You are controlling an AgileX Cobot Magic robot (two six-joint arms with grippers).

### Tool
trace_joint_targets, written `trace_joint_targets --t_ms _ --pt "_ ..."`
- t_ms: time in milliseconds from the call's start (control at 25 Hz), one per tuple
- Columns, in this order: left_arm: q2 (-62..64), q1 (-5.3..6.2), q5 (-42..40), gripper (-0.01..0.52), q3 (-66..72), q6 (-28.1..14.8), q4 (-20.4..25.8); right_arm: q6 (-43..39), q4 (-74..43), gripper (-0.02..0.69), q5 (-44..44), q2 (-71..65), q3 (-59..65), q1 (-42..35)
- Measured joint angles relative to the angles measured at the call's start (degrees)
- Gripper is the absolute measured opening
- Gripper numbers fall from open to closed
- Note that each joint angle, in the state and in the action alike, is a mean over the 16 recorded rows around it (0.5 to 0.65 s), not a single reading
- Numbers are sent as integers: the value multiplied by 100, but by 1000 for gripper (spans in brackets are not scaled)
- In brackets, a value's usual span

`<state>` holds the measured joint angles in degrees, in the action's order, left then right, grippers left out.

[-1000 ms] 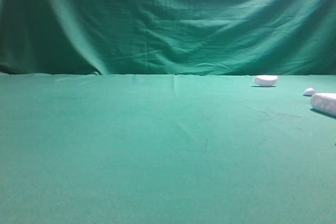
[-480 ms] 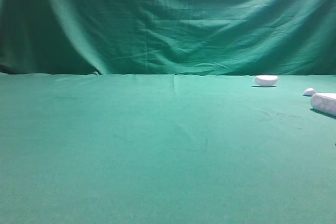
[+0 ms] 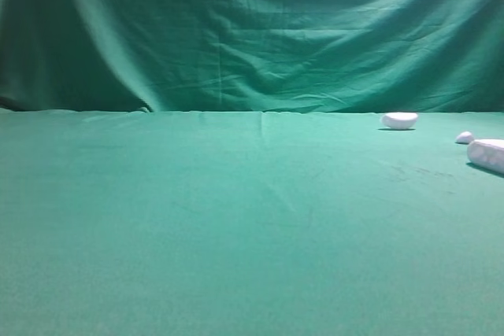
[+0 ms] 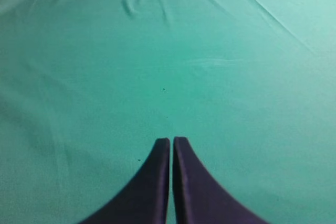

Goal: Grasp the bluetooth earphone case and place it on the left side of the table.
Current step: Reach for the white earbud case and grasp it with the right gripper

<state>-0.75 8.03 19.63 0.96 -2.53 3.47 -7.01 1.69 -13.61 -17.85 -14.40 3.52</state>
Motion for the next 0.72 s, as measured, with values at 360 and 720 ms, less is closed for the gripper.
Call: trace_joint_targets --t_ms 360,720 --pt "0 0 0 0 0 0 0 455 285 0 -1910 -2716 -1793 70" --pt "0 0 0 0 0 0 0 1041 -53 75 -2484 -5075 -2893 540"
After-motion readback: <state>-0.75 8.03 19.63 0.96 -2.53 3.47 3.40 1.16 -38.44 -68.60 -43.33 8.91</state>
